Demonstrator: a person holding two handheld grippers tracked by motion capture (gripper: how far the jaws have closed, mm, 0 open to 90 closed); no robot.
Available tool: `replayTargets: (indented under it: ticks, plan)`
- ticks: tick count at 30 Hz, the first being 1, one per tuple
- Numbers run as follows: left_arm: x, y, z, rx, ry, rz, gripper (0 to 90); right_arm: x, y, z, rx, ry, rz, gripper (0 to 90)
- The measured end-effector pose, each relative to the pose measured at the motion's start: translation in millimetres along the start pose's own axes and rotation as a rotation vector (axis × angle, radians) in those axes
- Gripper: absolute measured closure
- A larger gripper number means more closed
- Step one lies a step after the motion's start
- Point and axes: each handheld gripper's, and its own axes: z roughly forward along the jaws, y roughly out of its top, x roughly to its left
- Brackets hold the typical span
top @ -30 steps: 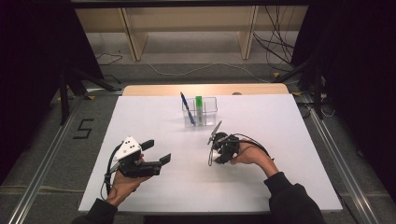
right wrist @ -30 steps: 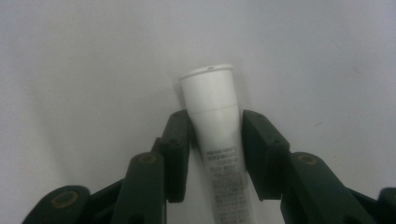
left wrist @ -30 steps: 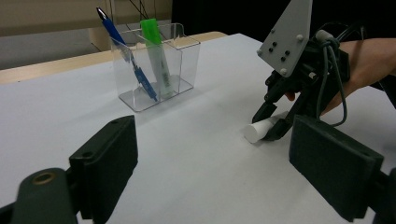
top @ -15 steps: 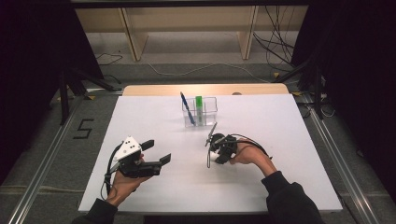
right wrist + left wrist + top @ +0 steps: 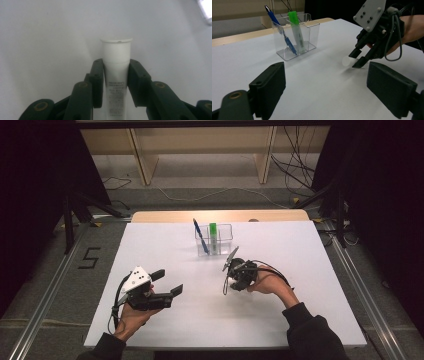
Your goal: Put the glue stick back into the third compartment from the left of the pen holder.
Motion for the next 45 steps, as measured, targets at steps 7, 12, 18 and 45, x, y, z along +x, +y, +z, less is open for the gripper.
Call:
replayTargets:
  ticks: [7, 12, 18, 45]
  plan:
    - [0.5, -0.2, -0.2, -0.006, -0.002, -0.011, 15.2, -6.7, 1.0, -15.4, -0.153, -0.063, 0.079, 68.1]
    - [0.6, -0.1, -0.5, -0.007, -0.001, -0.011, 15.2, -9.8, 2.8, -23.7, -0.243, -0.085, 0.113, 68.1]
    - [0.6, -0.1, -0.8, -0.01, 0.002, -0.012, 15.2, -17.1, 3.0, -31.9, -0.349, -0.088, 0.176, 68.2]
    - [1.4, 0.0, -2.2, -0.027, 0.018, -0.017, 15.2, -50.8, 1.0, -50.4, -0.644, -0.104, 0.438, 68.2]
